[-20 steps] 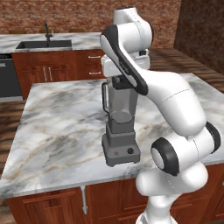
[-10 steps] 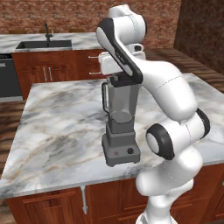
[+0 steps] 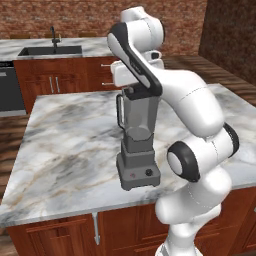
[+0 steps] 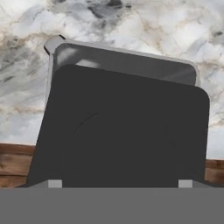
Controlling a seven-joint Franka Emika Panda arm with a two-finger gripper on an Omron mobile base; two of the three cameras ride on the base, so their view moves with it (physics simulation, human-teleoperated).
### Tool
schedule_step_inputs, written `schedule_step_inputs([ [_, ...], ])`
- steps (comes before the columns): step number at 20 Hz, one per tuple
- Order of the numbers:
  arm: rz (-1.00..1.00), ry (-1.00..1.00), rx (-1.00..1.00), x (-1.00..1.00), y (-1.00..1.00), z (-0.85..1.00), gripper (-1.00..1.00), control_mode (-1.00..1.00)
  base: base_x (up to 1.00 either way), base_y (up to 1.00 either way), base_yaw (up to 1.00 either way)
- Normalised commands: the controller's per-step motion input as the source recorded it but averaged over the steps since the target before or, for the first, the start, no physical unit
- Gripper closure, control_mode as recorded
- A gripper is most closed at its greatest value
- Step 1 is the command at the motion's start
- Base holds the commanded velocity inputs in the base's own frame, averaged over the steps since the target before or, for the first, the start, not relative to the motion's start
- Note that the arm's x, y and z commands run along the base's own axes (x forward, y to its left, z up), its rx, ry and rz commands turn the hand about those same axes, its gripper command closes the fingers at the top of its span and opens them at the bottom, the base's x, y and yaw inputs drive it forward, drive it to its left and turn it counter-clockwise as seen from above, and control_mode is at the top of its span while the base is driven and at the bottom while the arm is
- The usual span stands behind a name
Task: Open the blender lid, put the orange in the blender, close the lid, and start the blender.
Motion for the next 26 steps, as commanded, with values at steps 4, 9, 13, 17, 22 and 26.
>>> schedule_step_inputs([
  [4,0.04,-0.21,0.06,0.0,0.0,-0.24,1.0,-1.0,0.0,0.0,0.0],
  [9,0.0,-0.23,0.06,0.0,0.0,-0.3,1.0,-1.0,0.0,0.0,0.0],
  [13,0.0,-0.22,0.08,0.0,0.0,-0.32,1.0,-1.0,0.0,0.0,0.0],
  [17,0.02,-0.25,0.09,0.0,0.0,-0.15,1.0,-1.0,0.0,0.0,0.0],
  [22,0.06,-0.11,0.04,0.1,0.05,-0.02,1.0,-1.0,0.0,0.0,0.0],
  [26,0.11,0.0,0.0,0.4,0.03,-0.09,1.0,-1.0,0.0,0.0,0.0],
])
